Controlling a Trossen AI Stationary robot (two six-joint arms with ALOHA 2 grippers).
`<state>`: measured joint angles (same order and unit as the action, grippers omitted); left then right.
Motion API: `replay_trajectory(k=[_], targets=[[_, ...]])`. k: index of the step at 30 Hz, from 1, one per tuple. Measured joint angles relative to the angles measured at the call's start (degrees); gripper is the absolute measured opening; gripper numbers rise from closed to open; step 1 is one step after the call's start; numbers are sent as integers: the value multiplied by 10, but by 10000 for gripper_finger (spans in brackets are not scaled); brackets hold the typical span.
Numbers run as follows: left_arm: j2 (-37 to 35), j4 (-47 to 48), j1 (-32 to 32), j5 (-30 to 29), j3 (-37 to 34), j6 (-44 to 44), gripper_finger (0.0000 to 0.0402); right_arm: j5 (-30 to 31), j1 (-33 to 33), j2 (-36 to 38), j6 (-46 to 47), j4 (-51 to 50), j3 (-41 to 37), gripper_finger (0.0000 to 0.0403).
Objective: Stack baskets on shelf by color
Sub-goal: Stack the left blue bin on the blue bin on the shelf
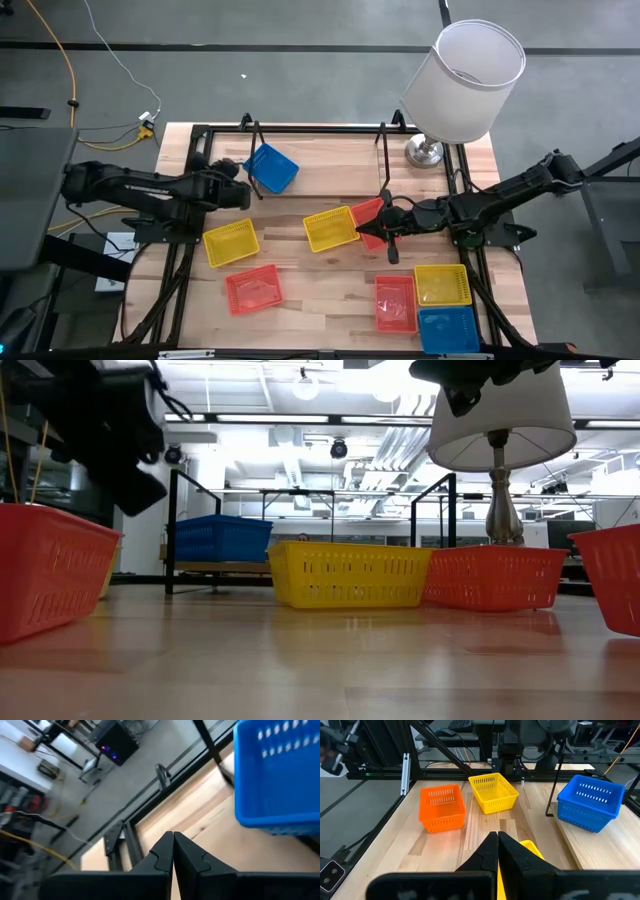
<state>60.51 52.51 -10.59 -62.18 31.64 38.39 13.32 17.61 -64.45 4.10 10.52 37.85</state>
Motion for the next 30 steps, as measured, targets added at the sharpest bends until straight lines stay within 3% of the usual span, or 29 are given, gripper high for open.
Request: replay_trajectory(k=[13,19,30], targets=[[116,-9,-99,-36,0,9,0,0,0,0,-1,-1,0,0],[146,-34,-112,-32,0,-27,0,0,0,0,-7,0,0,0],[187,-76,-120,-132,0,-28,0,0,0,0,-1,0,0,0]])
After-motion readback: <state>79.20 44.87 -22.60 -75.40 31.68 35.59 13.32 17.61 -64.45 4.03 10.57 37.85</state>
